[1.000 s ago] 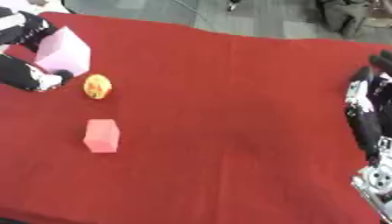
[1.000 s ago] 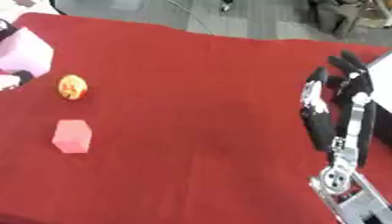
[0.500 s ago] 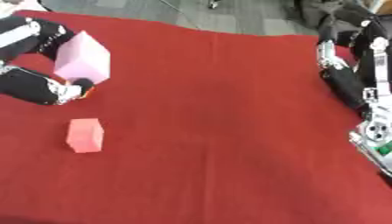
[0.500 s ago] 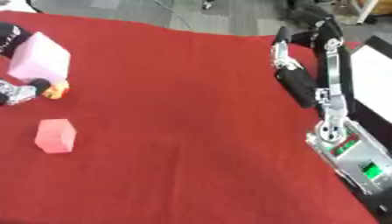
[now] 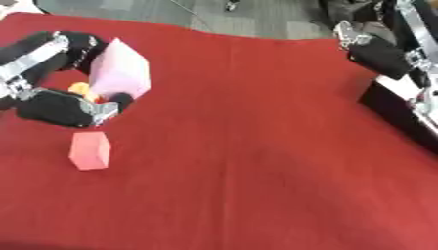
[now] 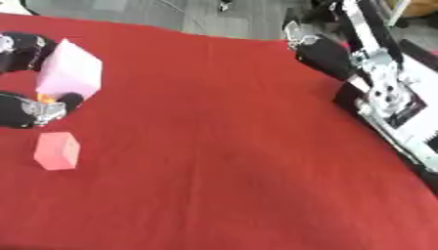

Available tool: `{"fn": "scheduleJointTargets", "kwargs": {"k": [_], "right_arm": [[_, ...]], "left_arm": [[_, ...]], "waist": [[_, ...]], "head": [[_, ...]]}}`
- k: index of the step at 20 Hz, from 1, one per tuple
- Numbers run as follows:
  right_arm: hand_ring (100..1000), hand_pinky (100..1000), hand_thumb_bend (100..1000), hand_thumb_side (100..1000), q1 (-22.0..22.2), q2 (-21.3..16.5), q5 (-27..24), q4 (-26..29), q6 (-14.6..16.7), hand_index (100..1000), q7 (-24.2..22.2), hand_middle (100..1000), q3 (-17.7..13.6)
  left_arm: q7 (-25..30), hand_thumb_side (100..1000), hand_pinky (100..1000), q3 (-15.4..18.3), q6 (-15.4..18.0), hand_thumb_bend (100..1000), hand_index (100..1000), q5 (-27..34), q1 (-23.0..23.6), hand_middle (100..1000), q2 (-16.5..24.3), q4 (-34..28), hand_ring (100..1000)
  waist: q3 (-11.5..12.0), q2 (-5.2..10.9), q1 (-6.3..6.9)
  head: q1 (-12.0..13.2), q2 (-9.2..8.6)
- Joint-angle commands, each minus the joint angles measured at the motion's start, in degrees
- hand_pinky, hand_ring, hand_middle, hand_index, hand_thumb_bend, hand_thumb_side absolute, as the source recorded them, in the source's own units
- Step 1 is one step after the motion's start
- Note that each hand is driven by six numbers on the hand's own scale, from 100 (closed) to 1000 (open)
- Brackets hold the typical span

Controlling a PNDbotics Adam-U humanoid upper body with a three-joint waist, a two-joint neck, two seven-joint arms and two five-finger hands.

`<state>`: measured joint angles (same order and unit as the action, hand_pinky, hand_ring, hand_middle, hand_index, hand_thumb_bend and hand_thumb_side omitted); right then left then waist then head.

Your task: Pick up the objects with one hand, pass them to the other hand, and then place them into the box on the other side of the table.

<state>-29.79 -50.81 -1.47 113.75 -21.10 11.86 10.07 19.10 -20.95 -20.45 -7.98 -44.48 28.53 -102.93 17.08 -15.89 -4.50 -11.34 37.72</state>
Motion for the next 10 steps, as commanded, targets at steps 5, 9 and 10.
{"fn": "scheduleJointTargets", "kwargs": {"k": [5,9,10], "right_arm": [[742,817,102,376,-7.8,0.6,7.5,0.8,-7.1,842,-16.1,896,3.0],[753,821,122,348,-11.5,3.6,12.6,0.8,-10.2,849,-21.7,901,6.4],[755,822,128,345,-12.1,4.5,13.7,0.8,-11.0,851,-22.6,901,7.2]], "left_arm": [[-4.5,184,741,-1.4,5.3,100,390,0.7,1.0,544,-3.1,-1.3,630],[-6.6,204,729,-2.5,7.9,100,386,0.7,2.1,533,-6.2,-0.2,607],[-6.9,204,729,-2.8,8.6,100,387,0.8,2.4,533,-6.8,0.1,606]], "waist": [[-1.0,2.08,0.26],[-1.5,2.37,0.11],[-1.6,2.41,0.06]], "head": [[0.0,1.37],[-0.5,1.7],[-0.6,1.72]]}}
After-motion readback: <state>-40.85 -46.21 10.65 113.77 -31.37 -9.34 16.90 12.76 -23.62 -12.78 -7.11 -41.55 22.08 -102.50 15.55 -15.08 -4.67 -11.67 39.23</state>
